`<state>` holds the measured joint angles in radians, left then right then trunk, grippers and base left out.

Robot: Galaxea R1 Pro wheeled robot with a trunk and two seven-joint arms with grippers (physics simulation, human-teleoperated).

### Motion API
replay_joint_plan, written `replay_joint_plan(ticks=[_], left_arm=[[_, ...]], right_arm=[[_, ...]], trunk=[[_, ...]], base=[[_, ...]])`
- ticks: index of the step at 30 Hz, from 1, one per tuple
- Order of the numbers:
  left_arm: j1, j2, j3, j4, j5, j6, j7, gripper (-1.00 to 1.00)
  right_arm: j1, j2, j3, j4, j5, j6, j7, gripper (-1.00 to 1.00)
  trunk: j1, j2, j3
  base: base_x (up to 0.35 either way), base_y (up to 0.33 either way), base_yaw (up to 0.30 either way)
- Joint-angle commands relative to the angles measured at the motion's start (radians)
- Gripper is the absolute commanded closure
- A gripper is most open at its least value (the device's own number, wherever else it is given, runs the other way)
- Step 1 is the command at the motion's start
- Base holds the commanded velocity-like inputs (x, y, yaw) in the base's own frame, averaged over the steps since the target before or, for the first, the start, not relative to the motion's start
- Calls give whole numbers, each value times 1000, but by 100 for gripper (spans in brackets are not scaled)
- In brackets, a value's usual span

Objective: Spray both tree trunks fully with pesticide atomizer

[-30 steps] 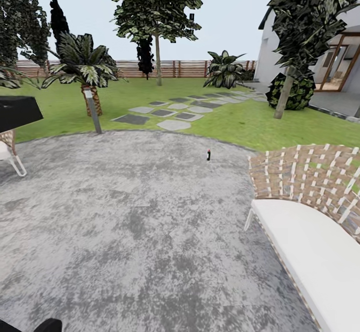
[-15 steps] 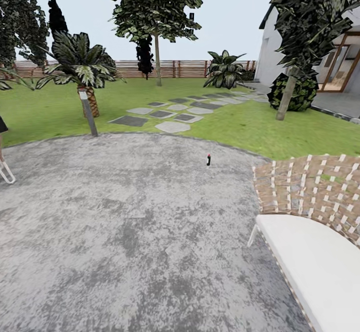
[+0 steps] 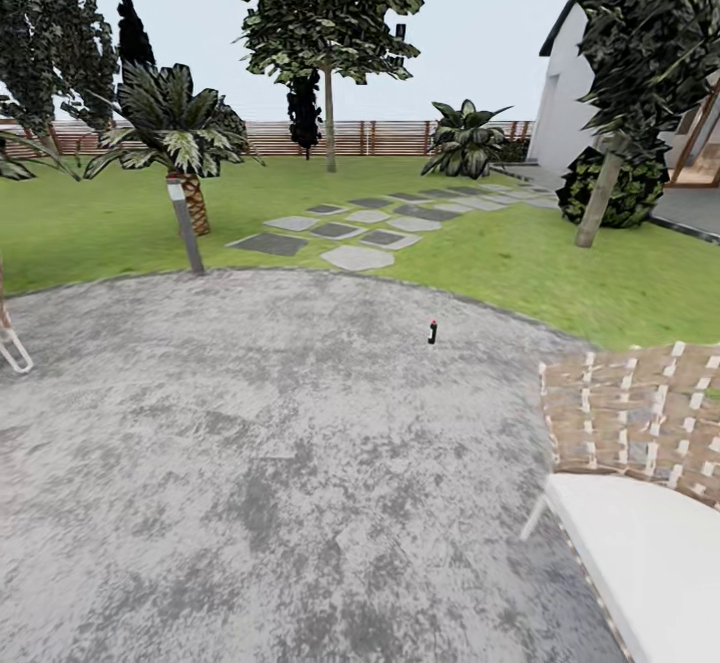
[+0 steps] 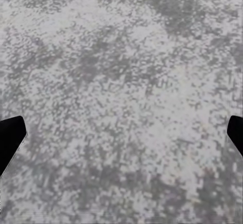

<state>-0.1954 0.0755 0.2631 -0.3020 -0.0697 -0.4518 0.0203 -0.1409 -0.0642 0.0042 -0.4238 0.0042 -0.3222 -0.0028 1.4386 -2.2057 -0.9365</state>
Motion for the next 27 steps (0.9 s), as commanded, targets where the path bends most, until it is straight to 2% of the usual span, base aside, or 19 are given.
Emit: replay_joint_plan(ticks=[1,6,27], left_arm=[[-1,0,3,1,-7,-4,2,-100],[-1,0,2,1,-7,-4,2,-100],[-1,0,3,1,-7,-5,2,-100]], right_arm=[[0,0,0,0,0,-3,0,-100],[0,0,0,0,0,-3,0,-100],[0,-2,-2,2,0,-4,-2,-100]], trunk=[[0,0,-1],[0,0,-1],[0,0,-1]], base=[[340,0,267],[340,0,117],[340,0,3]])
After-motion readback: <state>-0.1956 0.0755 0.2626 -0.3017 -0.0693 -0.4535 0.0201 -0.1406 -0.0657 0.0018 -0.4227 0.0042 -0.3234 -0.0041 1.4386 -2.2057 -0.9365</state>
